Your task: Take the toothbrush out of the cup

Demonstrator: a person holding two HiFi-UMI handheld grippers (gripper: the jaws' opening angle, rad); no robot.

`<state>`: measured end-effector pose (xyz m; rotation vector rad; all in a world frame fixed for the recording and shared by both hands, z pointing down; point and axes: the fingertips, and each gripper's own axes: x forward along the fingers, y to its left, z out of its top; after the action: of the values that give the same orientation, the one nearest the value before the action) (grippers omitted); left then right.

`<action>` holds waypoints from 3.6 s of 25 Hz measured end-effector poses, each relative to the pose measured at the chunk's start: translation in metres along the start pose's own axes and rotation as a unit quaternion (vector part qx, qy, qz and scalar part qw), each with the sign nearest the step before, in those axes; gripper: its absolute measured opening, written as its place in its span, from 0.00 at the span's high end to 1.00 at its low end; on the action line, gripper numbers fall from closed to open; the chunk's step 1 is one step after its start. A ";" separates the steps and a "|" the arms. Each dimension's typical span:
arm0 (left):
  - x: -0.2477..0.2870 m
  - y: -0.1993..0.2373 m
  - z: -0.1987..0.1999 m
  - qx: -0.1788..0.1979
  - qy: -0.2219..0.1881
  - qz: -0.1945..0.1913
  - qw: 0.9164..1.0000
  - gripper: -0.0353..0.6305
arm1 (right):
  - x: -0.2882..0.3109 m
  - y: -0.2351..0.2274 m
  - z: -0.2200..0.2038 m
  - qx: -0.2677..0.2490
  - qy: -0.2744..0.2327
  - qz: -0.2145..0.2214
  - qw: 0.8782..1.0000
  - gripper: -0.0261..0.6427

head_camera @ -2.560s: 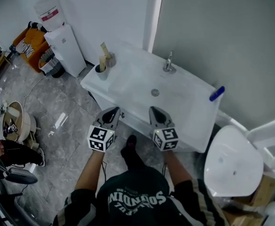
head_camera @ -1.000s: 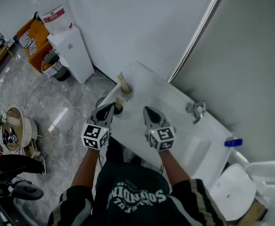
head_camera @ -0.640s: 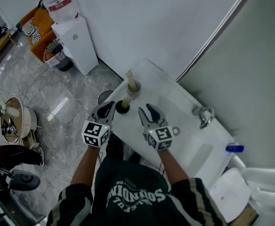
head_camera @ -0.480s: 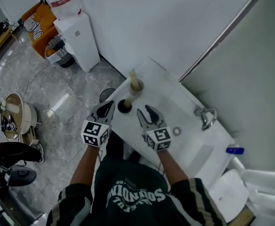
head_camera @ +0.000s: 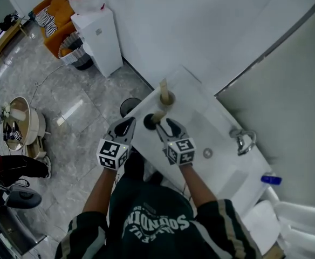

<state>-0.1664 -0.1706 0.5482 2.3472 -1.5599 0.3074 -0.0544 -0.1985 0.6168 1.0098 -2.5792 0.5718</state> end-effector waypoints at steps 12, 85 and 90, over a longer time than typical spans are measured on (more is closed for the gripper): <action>-0.005 0.015 -0.005 -0.006 0.008 0.005 1.000 0.95 | 0.044 -0.004 -0.011 -0.010 0.043 -0.002 0.999 0.70; 0.158 0.059 0.028 0.030 0.063 -0.152 0.986 0.95 | 0.063 -0.167 -0.100 0.295 0.148 -0.184 0.926 0.74; 0.155 0.059 0.031 0.033 0.060 -0.150 0.986 0.95 | 0.054 -0.170 -0.092 0.275 0.141 -0.200 0.930 0.72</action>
<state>-0.1610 -0.3360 0.5798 2.5169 -1.1380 0.4251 0.0389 -0.3005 0.7620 1.4500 -1.9130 1.2520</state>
